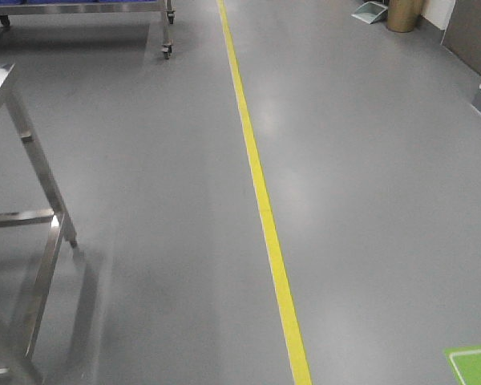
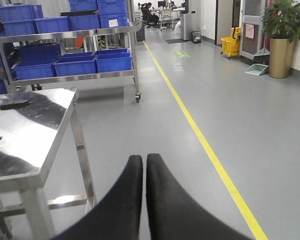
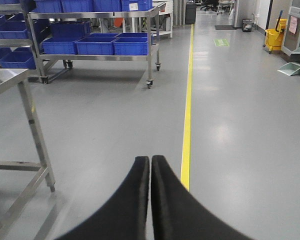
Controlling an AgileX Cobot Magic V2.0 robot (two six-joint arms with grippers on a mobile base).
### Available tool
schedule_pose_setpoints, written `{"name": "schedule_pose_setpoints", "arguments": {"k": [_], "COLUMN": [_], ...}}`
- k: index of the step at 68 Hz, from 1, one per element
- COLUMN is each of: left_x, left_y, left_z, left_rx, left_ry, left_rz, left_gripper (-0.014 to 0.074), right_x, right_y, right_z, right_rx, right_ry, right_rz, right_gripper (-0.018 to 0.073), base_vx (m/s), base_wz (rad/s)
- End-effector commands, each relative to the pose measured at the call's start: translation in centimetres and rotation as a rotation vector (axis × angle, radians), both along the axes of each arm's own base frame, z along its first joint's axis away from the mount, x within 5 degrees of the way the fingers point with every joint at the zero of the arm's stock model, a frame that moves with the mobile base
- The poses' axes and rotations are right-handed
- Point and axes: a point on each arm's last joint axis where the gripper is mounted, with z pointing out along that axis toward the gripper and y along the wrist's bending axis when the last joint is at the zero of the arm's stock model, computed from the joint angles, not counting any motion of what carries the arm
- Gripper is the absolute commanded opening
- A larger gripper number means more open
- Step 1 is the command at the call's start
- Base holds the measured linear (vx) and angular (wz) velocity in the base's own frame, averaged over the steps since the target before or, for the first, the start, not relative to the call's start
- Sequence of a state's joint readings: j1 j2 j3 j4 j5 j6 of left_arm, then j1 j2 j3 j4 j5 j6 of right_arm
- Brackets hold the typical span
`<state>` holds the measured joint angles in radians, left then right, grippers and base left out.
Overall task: Move and align brake pads A on conveyor
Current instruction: 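Drive the base along the yellow-lined aisle past blue bin racks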
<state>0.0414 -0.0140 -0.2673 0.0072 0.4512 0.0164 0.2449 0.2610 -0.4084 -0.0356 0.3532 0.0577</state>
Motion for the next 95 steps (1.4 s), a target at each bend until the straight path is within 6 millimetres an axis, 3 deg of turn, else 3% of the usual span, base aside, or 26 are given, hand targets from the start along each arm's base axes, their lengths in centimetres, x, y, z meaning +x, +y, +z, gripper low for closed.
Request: {"name": "schedule_pose_setpoints", "arguments": {"k": [1,95], "left_x": [-0.40,-0.40], "left_y": [-0.05,-0.05], "left_z": [1.45,1.44], "left_rx": [-0.007,-0.007], "left_ry": [-0.110,-0.109], "left_rz": [-0.005,-0.005], "left_gripper": [-0.0006,-0.0006], "right_x": [0.05,0.05], "right_y": [0.00,0.00], "right_z": [1.49,1.49], "right_rx": [0.015,0.015], "right_ry": [-0.091,-0.091], "right_rz": [-0.002,-0.002], "right_gripper": [-0.0006,-0.0006], "base_vx": [0.59,0.56], "base_wz": [-0.03,0.04]}}
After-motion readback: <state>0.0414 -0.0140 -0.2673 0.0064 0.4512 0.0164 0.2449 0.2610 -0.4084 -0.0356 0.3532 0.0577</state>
